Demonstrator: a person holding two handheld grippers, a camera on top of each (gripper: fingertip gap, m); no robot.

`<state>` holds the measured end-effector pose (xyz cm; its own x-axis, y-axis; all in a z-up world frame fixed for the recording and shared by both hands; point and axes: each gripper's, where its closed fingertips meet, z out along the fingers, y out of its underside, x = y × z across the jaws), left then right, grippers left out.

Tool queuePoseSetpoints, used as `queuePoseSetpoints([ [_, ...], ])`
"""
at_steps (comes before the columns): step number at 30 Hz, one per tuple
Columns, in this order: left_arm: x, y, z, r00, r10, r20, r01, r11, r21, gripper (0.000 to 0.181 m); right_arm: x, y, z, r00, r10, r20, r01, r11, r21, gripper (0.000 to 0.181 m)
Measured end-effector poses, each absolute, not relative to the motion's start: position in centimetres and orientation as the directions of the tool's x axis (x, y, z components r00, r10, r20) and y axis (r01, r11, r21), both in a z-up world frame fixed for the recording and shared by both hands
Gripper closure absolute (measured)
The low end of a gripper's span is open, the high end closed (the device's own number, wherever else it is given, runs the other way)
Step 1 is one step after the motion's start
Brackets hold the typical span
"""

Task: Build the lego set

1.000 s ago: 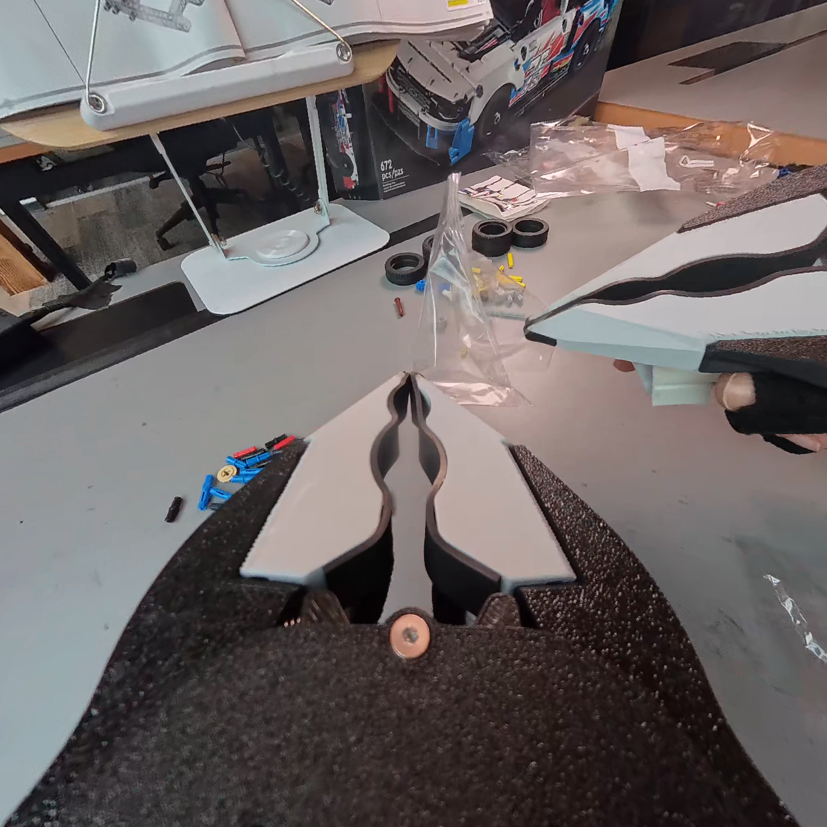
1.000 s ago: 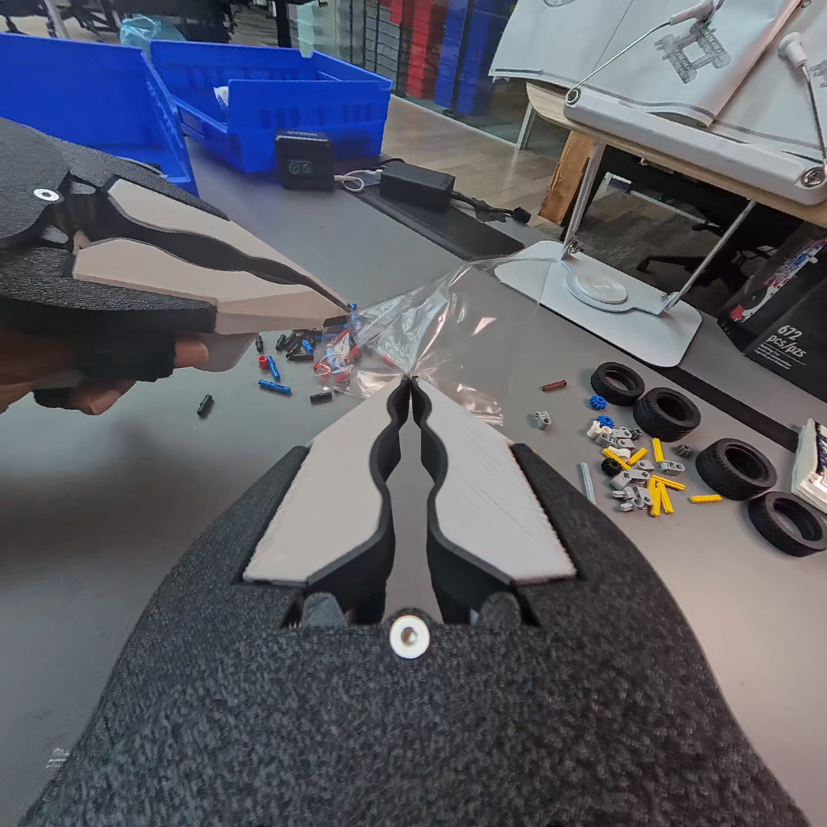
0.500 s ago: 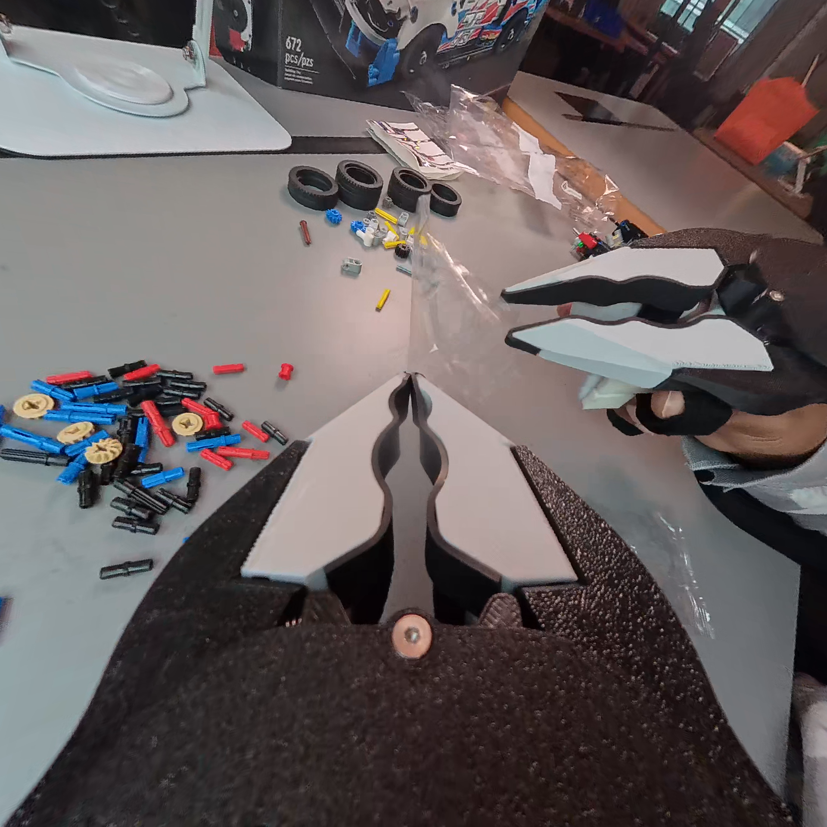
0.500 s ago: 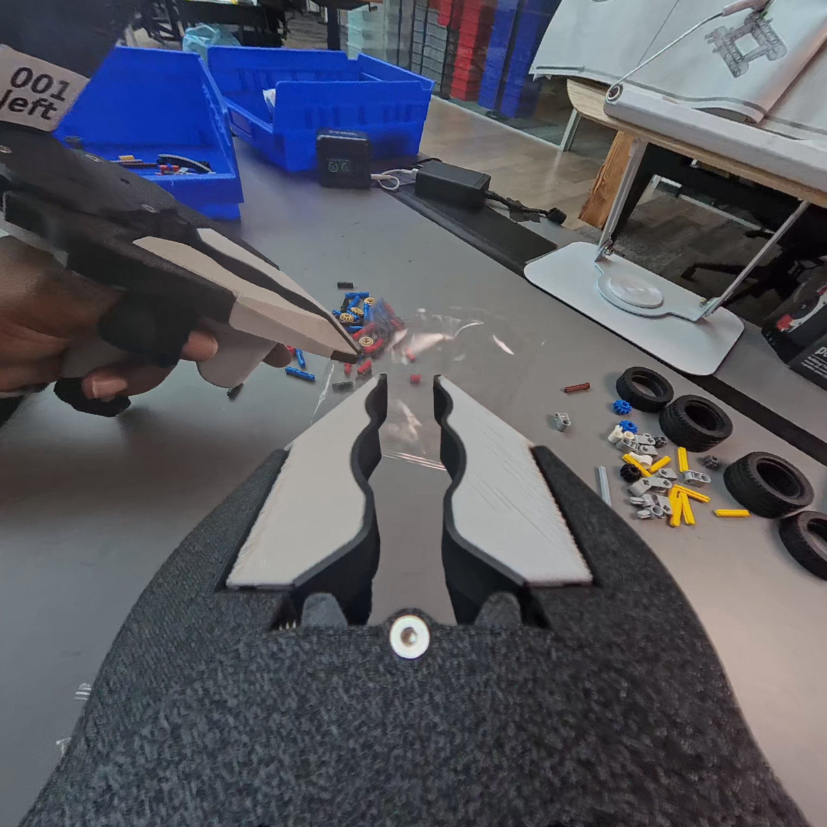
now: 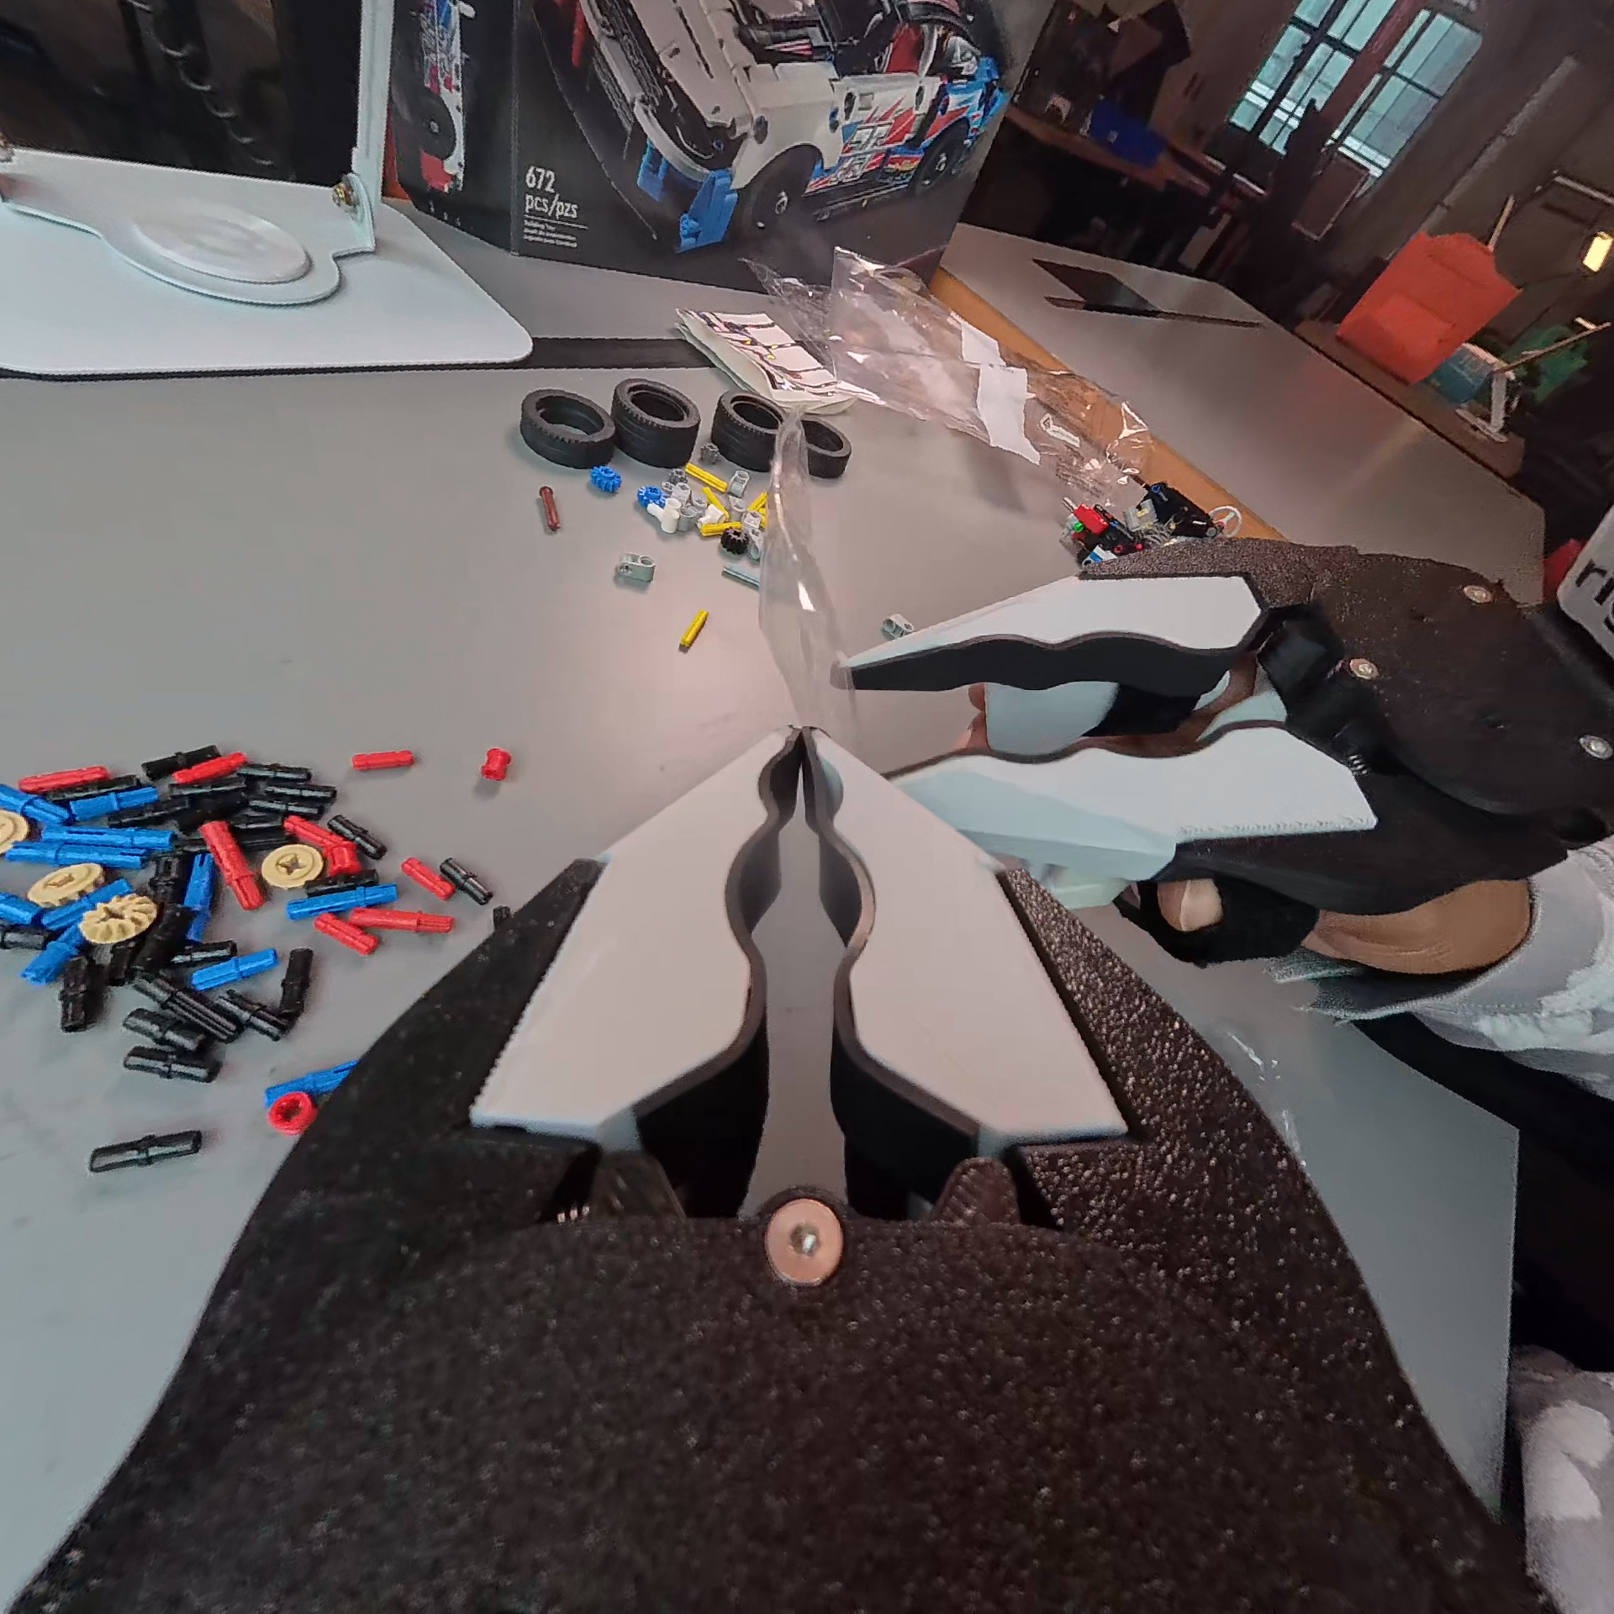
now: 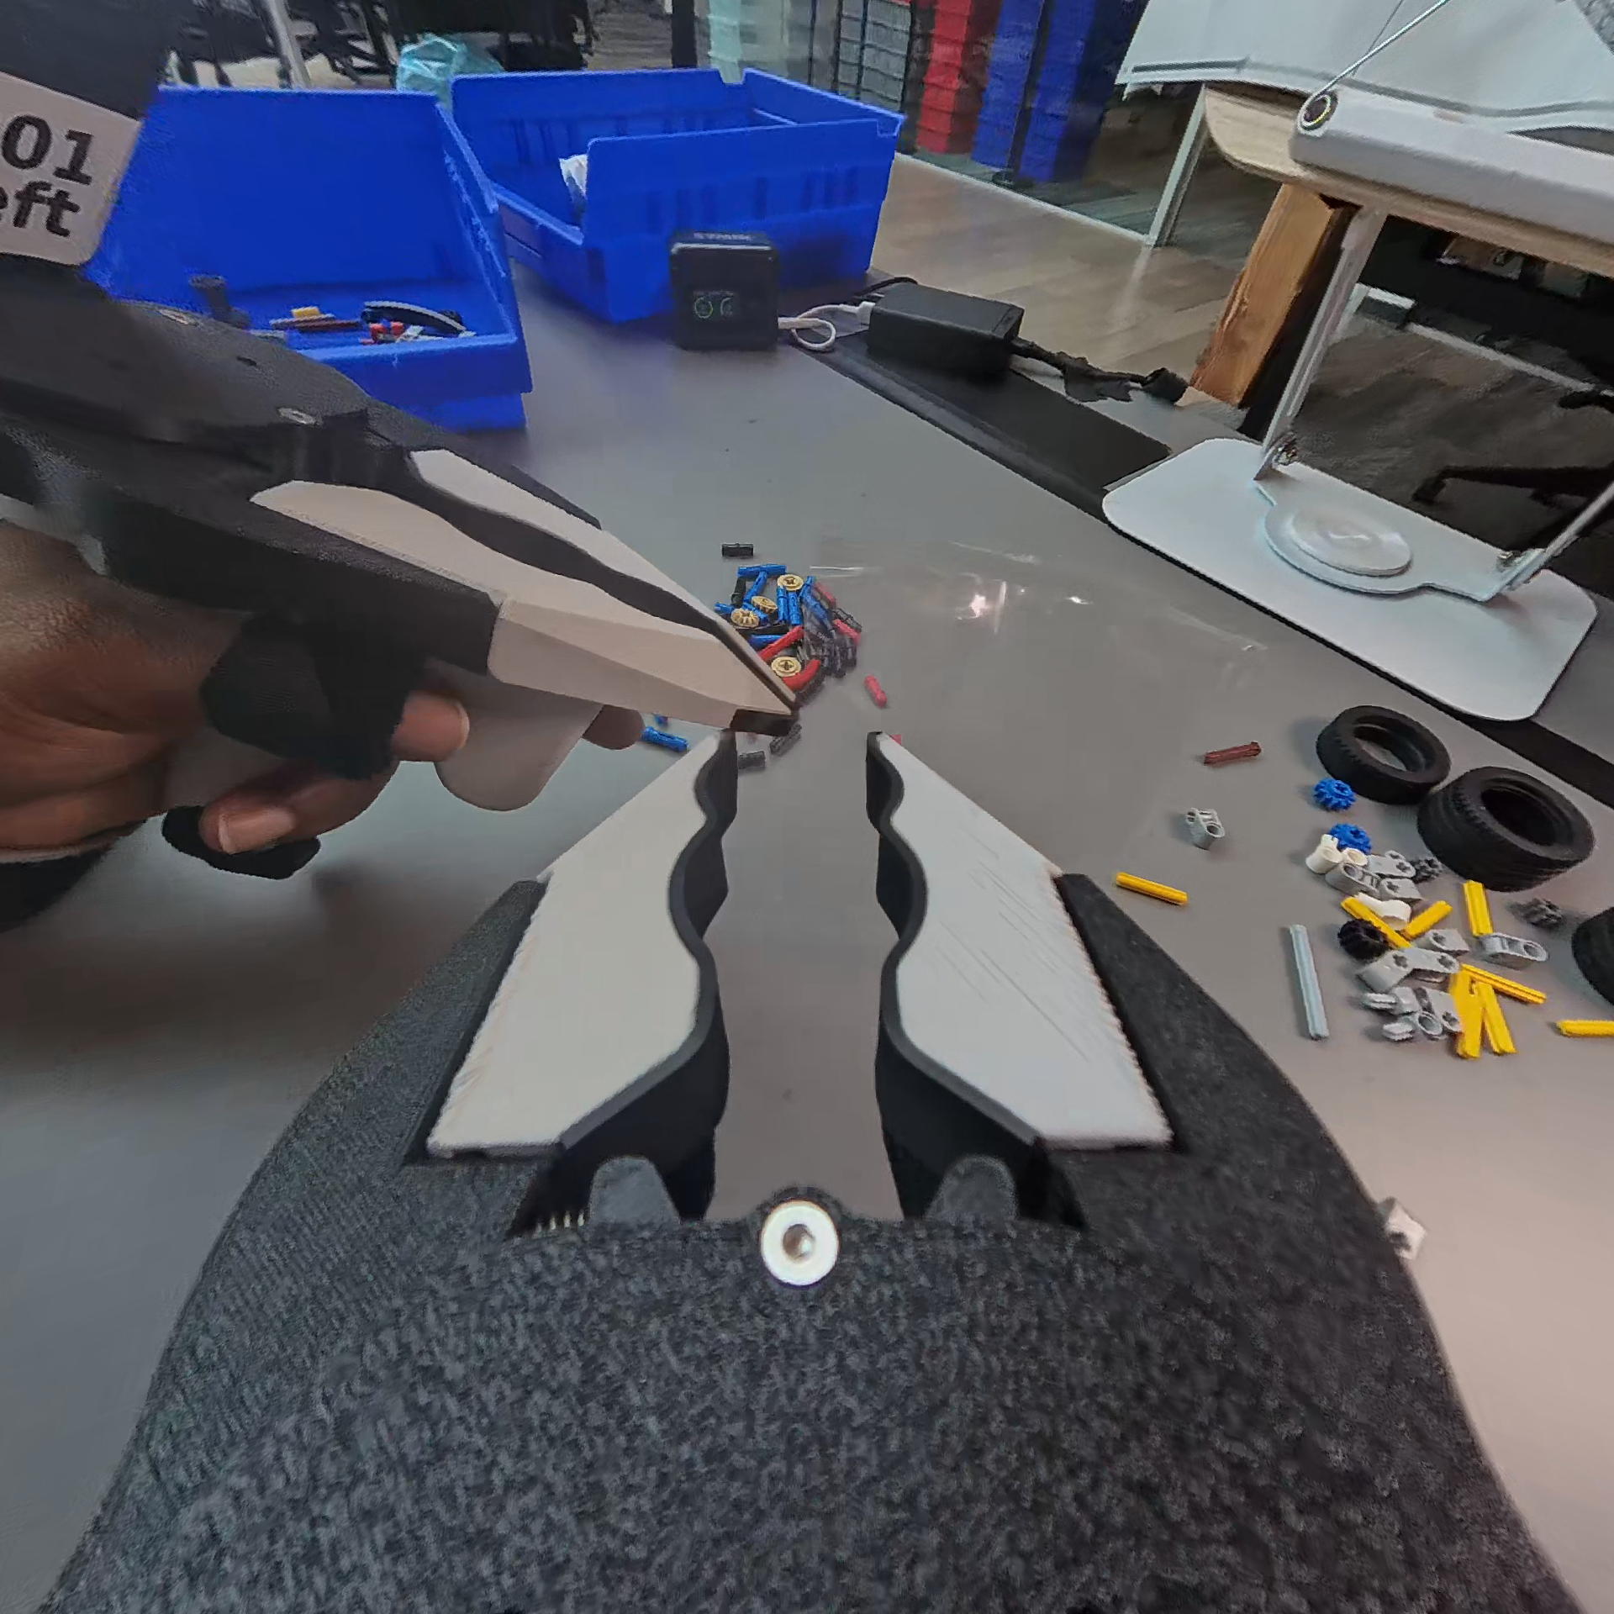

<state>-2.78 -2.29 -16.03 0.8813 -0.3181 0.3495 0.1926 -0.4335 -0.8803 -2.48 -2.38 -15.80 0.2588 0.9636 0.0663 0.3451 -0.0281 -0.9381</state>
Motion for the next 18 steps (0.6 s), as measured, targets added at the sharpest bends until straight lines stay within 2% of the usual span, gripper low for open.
queuePoseSetpoints([
  [1, -2.8, -2.3, -16.0, 0.886, -0.318, 0.337, 0.182, -0.430, -0.884, 0.181, -2.4, -2.3, -15.9, 0.248, 0.967, 0.051, 0.347, -0.040, -0.937, 0.159],
  [2, -2.9, -2.3, -16.1, 0.888, -0.317, 0.332, 0.177, -0.432, -0.884, 0.181, -2.1, -1.8, -15.9, 0.267, 0.962, 0.052, 0.346, -0.046, -0.937, 0.179],
  [7, -3.7, -2.4, -16.9, 0.879, -0.307, 0.364, 0.195, -0.465, -0.864, 0.181, -1.1, -1.2, -15.5, 0.234, 0.972, -0.035, 0.328, -0.113, -0.938, 0.181],
  [11, -2.0, -3.2, -17.0, 0.815, -0.415, 0.405, 0.161, -0.509, -0.846, 0.181, -0.4, -1.8, -15.8, 0.128, 0.975, -0.182, 0.368, -0.217, -0.904, 0.181],
  [15, -0.2, -5.1, -15.0, 0.709, -0.624, 0.329, 0.028, -0.442, -0.897, 0.149, 1.3, -2.4, -15.3, -0.005, 0.932, -0.361, 0.414, -0.327, -0.849, 0.181],
  [18, -0.8, -5.9, -13.5, 0.714, -0.694, 0.089, -0.141, -0.266, -0.954, 0.118, 3.0, -3.2, -15.3, -0.094, 0.887, -0.452, 0.471, -0.360, -0.805, 0.181],
])
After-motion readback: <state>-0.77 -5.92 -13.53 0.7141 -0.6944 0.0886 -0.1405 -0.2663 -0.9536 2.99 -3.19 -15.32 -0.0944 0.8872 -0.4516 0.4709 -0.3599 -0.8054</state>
